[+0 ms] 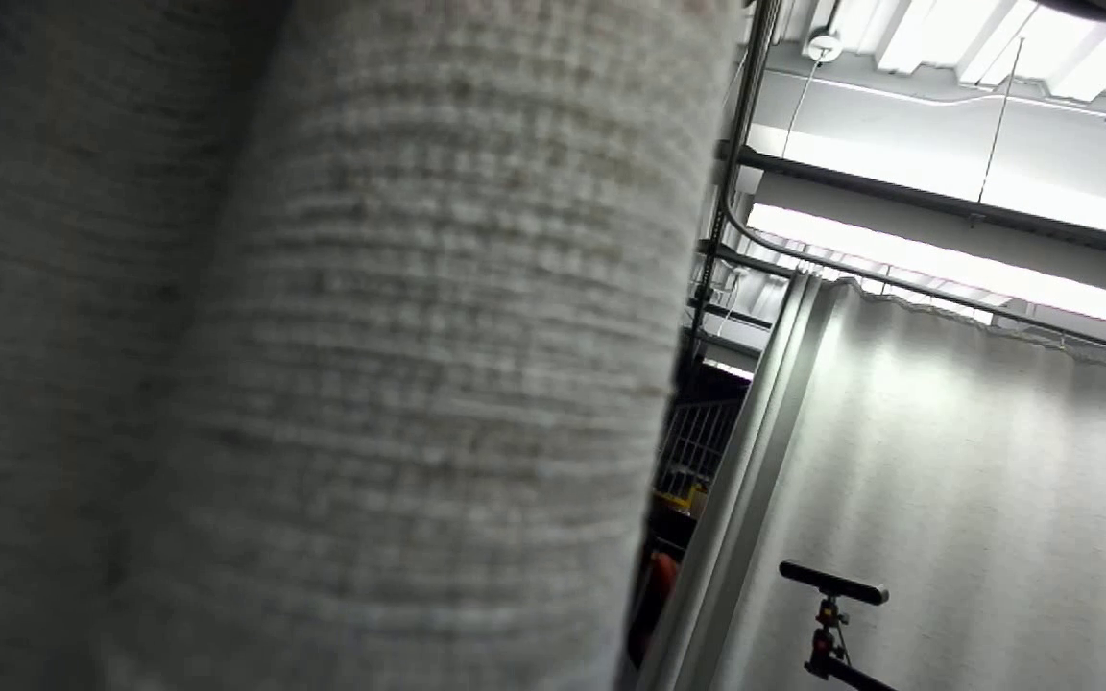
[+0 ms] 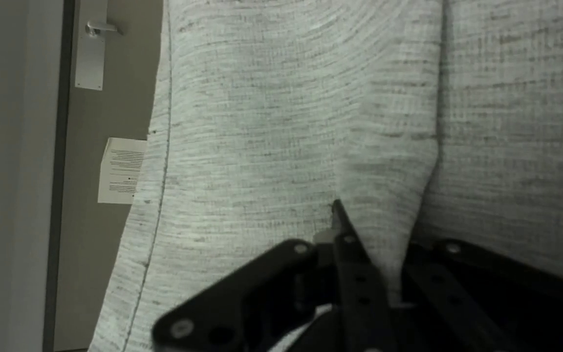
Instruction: Slide the curtain to the left
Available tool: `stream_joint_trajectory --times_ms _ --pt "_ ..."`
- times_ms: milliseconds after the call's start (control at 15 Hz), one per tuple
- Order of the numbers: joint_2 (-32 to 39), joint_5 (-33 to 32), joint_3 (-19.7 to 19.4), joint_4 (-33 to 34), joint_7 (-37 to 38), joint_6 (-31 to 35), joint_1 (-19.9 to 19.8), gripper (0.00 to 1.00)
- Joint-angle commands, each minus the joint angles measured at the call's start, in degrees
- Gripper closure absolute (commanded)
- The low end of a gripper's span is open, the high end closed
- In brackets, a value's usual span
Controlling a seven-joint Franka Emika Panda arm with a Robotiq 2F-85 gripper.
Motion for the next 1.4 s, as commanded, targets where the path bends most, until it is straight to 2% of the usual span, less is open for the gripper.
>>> stream_joint_trajectory --times_ms 0,467,533,1333 --pt "3.3 2.69 -0.28 -2.12 -3.46 -0.92 5.77 1.0" --pt "3.39 3.86 -2.43 -1.99 -5.41 -1.87 8.0 1.0" --pt "1.11 1.9 -3.2 0.5 -3.57 0.25 3.96 0.98" --pt "1.14 2.01 -3.45 0.5 -3.6 0.25 4.32 0.98"
